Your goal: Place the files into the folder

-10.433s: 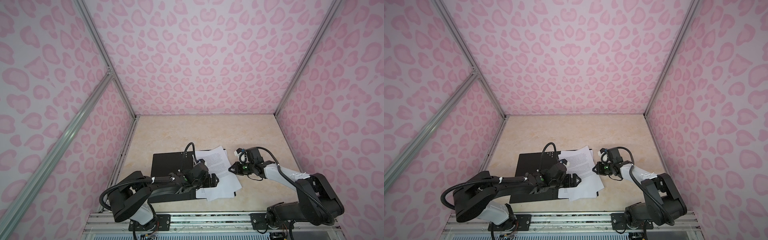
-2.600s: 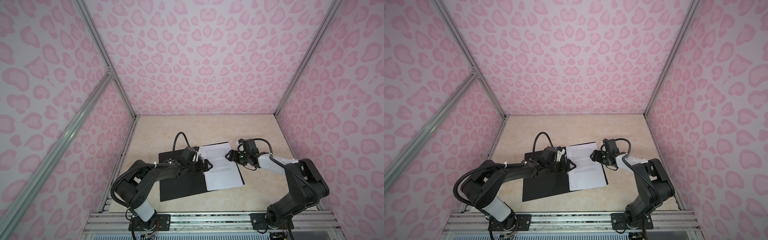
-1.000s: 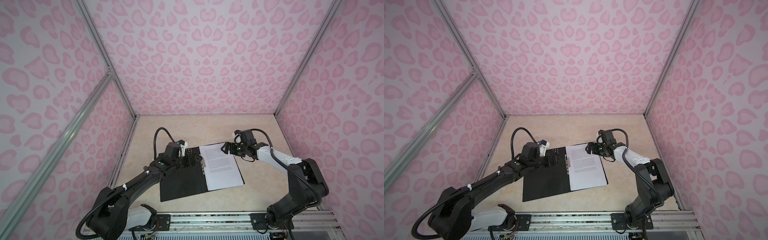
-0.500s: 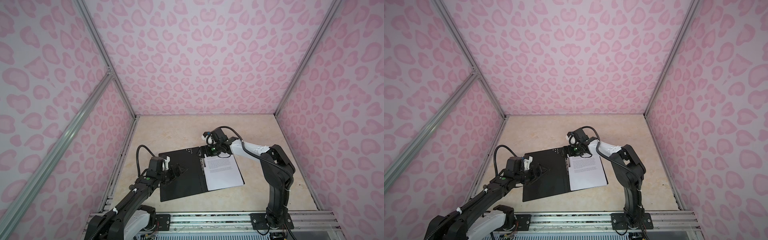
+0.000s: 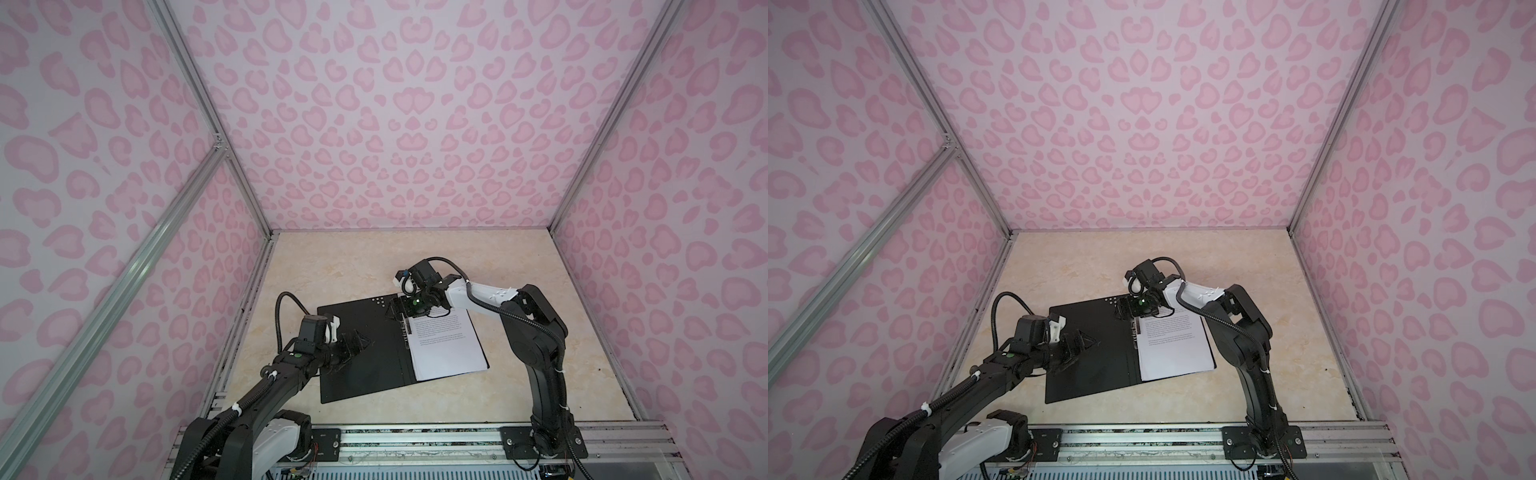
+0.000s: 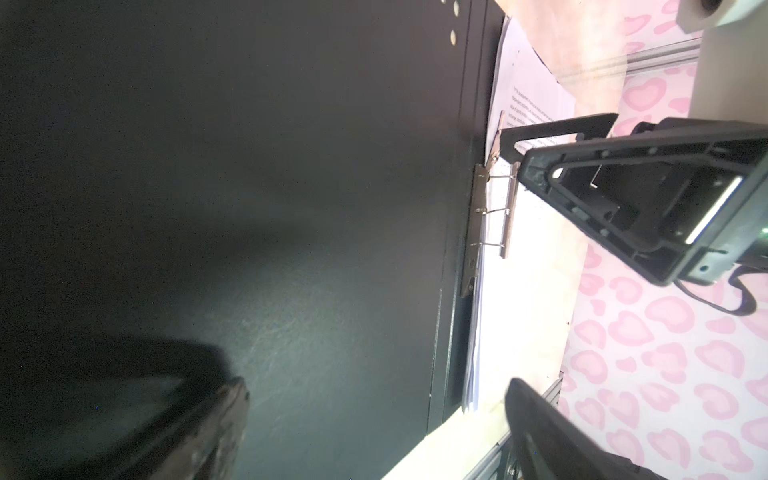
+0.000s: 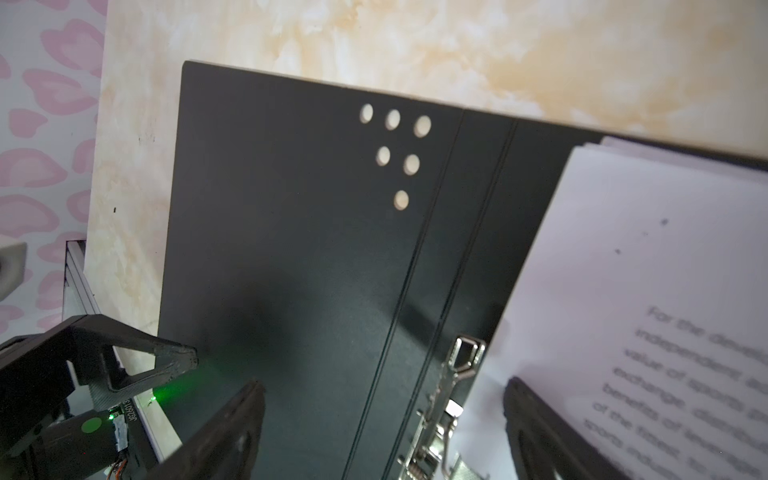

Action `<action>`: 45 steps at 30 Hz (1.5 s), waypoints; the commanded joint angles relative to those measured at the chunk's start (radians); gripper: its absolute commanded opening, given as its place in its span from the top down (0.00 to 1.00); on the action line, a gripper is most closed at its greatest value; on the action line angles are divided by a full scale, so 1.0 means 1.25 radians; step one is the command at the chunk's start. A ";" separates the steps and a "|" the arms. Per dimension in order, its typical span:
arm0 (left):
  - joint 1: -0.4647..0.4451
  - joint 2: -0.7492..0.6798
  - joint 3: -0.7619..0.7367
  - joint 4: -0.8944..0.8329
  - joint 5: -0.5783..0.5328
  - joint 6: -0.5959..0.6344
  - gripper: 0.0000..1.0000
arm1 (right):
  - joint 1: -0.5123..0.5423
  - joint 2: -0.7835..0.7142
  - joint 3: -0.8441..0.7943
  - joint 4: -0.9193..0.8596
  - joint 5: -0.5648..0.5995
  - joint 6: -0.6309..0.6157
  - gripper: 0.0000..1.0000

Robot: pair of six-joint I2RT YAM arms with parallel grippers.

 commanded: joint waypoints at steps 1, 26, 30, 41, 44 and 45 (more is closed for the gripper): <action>0.001 0.000 0.004 0.012 -0.002 0.011 0.02 | 0.003 0.011 0.009 -0.008 -0.007 0.006 0.11; 0.005 0.002 0.008 0.007 -0.006 0.013 0.02 | 0.015 0.010 0.050 0.000 -0.056 0.030 0.15; 0.007 -0.001 0.010 0.005 -0.005 0.013 0.02 | 0.020 -0.017 0.034 0.009 -0.061 0.037 0.15; 0.008 -0.020 0.009 0.009 0.022 0.002 0.02 | 0.027 -0.199 -0.229 0.135 -0.062 0.102 0.16; 0.009 -0.023 0.010 0.026 0.044 -0.013 0.02 | 0.027 -0.219 -0.240 0.131 -0.062 0.101 0.16; 0.009 -0.023 0.011 0.027 0.050 -0.018 0.02 | 0.026 -0.225 -0.238 0.129 -0.062 0.103 0.16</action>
